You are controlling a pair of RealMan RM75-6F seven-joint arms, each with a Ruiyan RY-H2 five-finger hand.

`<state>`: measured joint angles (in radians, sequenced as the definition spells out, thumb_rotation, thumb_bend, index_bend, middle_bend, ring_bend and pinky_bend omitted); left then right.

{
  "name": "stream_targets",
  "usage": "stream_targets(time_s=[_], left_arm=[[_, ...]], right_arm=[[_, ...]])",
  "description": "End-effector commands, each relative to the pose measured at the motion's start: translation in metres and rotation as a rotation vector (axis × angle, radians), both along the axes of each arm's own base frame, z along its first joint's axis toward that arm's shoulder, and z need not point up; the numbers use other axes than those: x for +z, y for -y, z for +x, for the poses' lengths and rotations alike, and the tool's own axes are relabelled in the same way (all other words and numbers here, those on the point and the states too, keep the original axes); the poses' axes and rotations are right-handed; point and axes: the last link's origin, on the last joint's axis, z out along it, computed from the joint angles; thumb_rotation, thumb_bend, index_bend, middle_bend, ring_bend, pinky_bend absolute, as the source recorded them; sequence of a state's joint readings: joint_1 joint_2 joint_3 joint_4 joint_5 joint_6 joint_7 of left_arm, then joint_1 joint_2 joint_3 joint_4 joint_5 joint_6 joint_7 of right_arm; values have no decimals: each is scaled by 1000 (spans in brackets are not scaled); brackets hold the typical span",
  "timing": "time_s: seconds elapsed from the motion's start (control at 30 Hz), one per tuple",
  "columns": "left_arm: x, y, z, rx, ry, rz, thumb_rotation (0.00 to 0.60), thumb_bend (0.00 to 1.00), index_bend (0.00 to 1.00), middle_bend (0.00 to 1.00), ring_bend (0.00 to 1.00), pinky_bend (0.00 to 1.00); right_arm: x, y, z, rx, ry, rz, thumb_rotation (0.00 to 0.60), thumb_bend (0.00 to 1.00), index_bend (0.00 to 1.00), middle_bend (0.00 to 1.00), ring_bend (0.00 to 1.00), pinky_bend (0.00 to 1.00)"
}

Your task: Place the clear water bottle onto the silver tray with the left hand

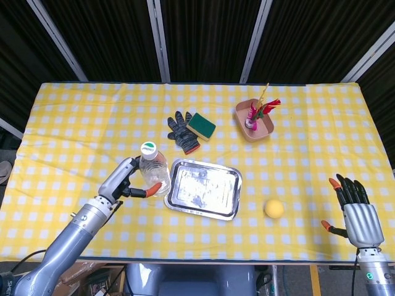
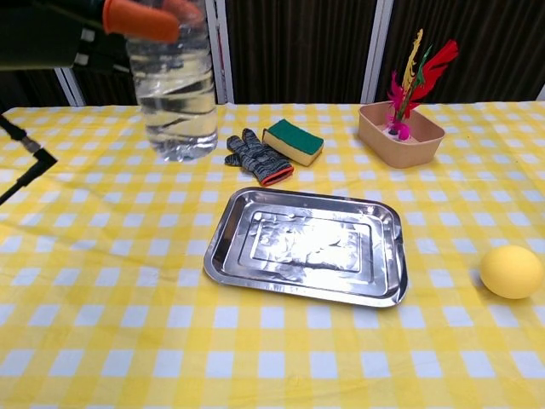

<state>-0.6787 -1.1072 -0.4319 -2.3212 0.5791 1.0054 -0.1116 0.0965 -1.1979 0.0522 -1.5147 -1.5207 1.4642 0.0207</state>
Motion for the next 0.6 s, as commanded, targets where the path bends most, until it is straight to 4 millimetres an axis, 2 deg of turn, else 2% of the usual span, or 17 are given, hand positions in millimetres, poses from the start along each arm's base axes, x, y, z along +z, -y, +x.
stream_targets(time_s=[0.03,0.13,0.23,0.43,0.6], left_arm=[[-11,-2,-40,45,-61,22,600,445,391,435,268,196],[-16,-1,-58,65,-69,31,600,445,391,441,268,195],[-18,-3,-64,71,-7,53,600,452,395,447,268,195],[-29,-9,-50,17,100,48,600,458,407,455,268,195],[-64,-13,-25,-20,160,-16,600,460,414,459,268,195]], right_arm=[[-1,0,0,-1,0,3,600,50,81,0,0,0],[-2,0,0,-1,-1,9,600,49,81,0,0,0],[-3,0,1,3,1,15,600,50,81,0,0,0],[-4,1,0,-3,4,17,600,50,81,0,0,0],[-2,2,-1,-9,7,15,600,50,81,0,0,0]])
